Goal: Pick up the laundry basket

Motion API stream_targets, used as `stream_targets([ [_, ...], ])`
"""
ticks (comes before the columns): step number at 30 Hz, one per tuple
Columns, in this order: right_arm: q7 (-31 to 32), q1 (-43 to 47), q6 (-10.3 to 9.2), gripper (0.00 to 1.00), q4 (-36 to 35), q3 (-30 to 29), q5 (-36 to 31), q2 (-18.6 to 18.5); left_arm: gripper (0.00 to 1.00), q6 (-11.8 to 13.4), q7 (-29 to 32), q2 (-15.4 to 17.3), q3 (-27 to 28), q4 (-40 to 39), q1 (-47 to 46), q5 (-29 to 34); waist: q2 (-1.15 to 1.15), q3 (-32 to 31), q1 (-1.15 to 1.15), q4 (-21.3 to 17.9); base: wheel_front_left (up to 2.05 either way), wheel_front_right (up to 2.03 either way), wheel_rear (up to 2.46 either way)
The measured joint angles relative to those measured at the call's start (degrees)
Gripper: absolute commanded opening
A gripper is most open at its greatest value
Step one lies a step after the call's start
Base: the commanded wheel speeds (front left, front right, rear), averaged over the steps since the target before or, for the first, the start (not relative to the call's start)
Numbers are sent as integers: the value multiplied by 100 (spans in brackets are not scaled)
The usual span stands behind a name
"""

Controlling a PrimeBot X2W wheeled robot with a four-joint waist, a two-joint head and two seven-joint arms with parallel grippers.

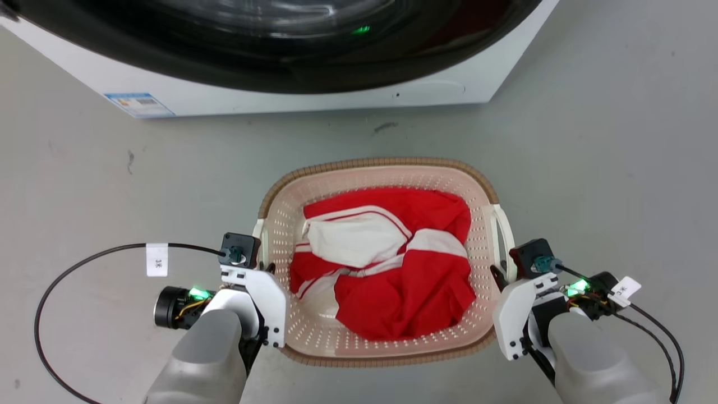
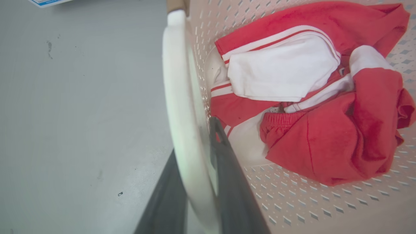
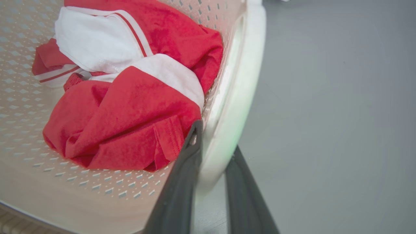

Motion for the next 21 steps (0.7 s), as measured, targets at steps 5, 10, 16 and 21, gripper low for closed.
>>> stream_targets([
  [5,175,83,0,0,24,267,240,-7,0,1,199,-7,-233,3,132,-235,0,-370,0,9,0,0,0],
  [10,448,266,-1,0,22,681,628,-25,0,3,476,-3,-613,7,363,-626,0,-864,0,-4,0,0,0],
  [16,733,445,-11,0,-58,1079,1025,-49,0,14,705,15,-935,-8,590,-981,0,-1258,0,-28,0,0,0],
  [21,979,579,-12,0,-105,1452,1306,-65,0,16,894,67,-1203,-64,758,-1257,0,-1562,0,-37,0,0,0],
])
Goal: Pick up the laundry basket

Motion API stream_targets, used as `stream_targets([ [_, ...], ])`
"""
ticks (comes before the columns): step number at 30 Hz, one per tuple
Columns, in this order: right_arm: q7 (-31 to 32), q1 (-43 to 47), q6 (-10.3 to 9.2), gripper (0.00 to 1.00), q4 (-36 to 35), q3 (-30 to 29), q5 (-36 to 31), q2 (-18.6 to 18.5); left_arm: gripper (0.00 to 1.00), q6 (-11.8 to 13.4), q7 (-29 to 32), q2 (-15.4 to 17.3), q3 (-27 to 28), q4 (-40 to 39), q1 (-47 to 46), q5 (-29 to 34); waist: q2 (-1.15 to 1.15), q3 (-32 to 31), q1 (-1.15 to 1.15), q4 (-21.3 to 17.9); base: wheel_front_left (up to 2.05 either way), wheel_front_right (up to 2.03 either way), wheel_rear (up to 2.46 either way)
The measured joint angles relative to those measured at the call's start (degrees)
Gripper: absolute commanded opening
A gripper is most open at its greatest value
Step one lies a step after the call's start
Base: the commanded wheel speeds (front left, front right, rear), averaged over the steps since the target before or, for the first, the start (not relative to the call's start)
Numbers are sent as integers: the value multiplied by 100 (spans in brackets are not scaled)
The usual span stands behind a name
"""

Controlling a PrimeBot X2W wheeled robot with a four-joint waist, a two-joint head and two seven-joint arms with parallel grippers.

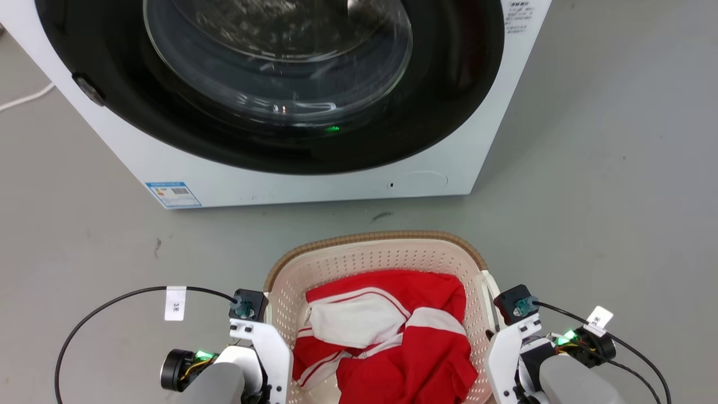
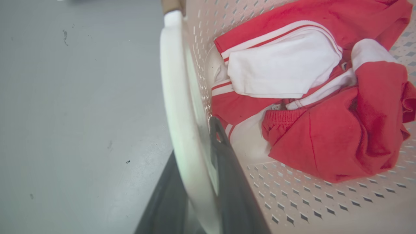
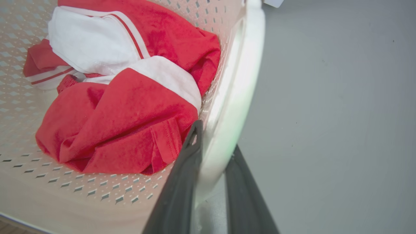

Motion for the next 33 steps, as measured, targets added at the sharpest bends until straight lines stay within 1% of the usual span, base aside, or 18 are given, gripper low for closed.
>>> stream_targets([
  [12,308,281,0,0,2,627,594,8,0,-1,238,193,-599,-166,372,-605,0,-681,0,-37,0,0,0],
  [20,569,448,1,0,32,985,926,10,0,-1,556,274,-976,-271,596,-1021,0,-1091,0,-89,0,0,0],
  [33,872,475,1,0,80,1440,1351,12,0,0,979,428,-1485,-465,657,-1684,0,-1335,1,-126,0,0,0],
])
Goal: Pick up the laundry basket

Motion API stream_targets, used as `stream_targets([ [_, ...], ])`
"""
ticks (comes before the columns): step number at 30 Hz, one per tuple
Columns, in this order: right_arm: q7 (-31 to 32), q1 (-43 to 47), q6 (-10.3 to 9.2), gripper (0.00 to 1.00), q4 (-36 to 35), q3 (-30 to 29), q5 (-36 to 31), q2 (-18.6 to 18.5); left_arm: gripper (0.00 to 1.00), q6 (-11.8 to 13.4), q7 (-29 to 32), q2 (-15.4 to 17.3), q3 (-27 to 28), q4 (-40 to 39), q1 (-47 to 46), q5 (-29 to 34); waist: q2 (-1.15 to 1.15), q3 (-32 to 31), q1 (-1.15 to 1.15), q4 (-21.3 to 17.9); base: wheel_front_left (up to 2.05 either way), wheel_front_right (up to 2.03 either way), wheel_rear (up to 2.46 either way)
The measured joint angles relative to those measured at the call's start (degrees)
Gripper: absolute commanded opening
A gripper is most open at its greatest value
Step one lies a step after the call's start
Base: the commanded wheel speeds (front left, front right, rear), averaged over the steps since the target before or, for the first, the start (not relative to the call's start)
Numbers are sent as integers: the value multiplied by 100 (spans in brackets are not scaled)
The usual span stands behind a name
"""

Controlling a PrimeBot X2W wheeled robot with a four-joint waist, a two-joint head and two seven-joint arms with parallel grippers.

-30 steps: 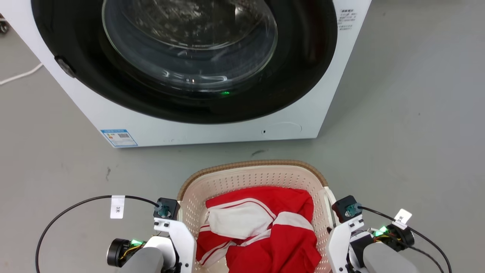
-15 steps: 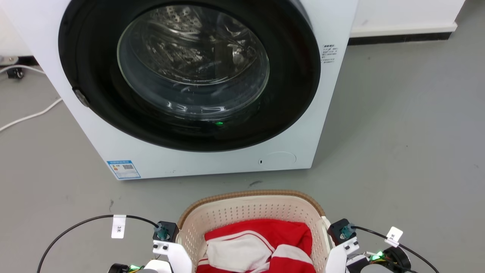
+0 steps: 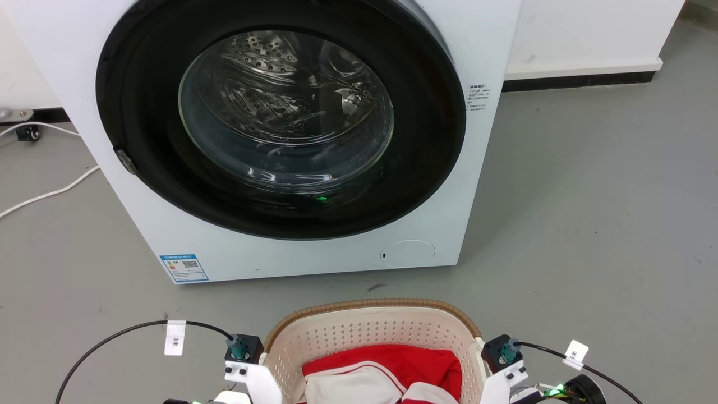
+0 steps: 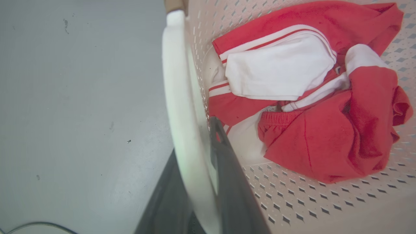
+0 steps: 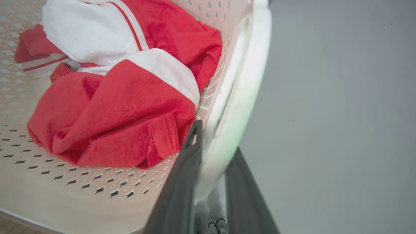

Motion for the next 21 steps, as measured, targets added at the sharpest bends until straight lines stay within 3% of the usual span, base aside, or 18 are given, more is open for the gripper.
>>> stream_targets([
  [21,133,-62,0,0,97,436,503,4,0,0,99,105,-604,-1,-31,-690,0,-1,0,10,0,0,0],
])
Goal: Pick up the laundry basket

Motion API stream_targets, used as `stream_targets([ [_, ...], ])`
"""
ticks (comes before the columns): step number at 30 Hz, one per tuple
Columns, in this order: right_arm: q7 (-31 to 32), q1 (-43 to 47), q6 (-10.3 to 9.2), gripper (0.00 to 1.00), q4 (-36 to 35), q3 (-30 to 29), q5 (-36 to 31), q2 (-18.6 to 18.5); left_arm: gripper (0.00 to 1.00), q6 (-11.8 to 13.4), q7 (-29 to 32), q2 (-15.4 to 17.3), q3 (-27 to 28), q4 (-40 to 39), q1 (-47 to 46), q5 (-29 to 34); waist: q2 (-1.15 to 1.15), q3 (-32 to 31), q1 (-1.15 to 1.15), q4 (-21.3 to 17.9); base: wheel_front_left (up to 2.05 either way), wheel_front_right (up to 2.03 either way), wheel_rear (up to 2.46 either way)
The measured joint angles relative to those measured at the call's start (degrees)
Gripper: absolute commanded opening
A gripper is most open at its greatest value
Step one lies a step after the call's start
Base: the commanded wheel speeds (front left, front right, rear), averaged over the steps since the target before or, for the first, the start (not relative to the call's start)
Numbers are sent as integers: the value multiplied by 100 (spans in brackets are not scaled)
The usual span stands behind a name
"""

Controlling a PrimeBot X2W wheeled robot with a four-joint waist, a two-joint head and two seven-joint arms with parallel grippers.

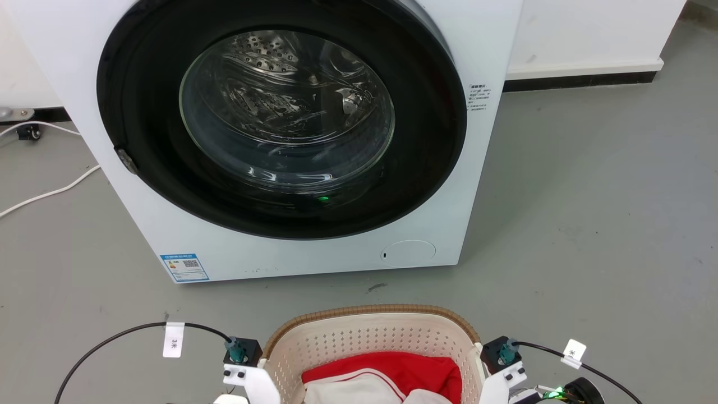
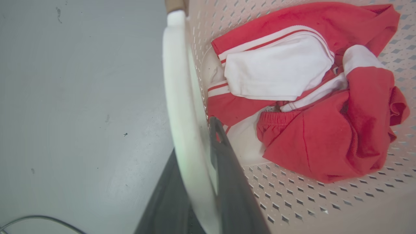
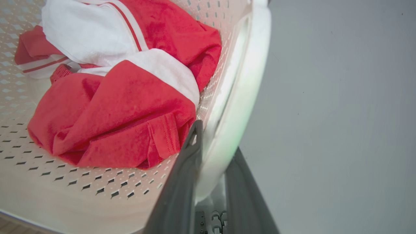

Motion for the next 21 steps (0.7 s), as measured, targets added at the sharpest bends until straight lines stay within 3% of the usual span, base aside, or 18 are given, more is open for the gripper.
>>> stream_targets([
  [21,13,-64,0,0,47,327,381,-1,0,0,-65,57,-461,44,-87,-454,0,38,1,-3,0,0,0],
])
